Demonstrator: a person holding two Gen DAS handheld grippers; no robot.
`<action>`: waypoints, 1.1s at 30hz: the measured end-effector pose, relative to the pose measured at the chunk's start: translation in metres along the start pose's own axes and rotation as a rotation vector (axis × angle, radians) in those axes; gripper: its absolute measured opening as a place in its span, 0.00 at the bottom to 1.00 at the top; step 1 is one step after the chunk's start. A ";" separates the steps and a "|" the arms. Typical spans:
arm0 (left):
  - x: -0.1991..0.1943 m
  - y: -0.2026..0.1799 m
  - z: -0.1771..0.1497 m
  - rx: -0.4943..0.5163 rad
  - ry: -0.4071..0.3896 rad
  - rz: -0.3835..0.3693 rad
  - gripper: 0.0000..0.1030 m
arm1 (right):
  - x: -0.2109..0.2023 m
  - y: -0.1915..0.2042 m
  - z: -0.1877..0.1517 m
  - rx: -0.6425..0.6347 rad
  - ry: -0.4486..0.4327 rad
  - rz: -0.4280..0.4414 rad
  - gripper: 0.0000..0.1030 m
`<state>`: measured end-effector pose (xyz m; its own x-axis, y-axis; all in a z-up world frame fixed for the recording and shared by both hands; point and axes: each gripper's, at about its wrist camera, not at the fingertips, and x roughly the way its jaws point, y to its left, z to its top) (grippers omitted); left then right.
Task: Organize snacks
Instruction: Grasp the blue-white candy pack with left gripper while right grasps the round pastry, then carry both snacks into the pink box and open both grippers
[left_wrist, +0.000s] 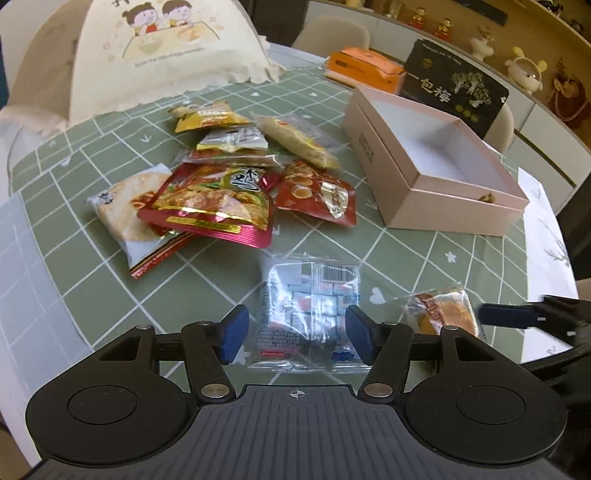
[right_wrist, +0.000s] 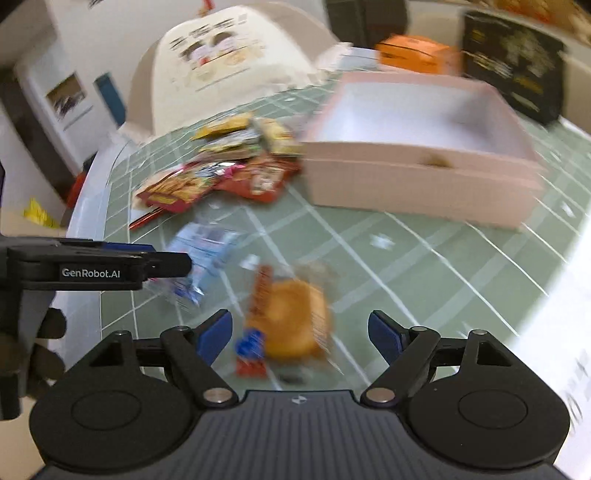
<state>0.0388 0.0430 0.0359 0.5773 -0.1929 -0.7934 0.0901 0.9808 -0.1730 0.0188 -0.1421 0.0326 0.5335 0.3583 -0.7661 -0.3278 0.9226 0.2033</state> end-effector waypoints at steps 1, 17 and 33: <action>0.002 -0.002 0.001 0.015 0.008 -0.004 0.62 | 0.007 0.008 0.002 -0.032 0.007 -0.004 0.75; 0.031 -0.059 0.011 0.301 0.096 0.025 0.63 | -0.045 -0.046 -0.008 0.005 -0.001 -0.187 0.53; 0.023 -0.099 0.155 -0.027 -0.175 -0.252 0.59 | -0.081 -0.074 0.017 0.084 -0.085 -0.223 0.53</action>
<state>0.1689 -0.0538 0.1252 0.6704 -0.4204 -0.6114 0.2285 0.9009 -0.3690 0.0134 -0.2370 0.0896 0.6500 0.1517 -0.7446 -0.1305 0.9876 0.0873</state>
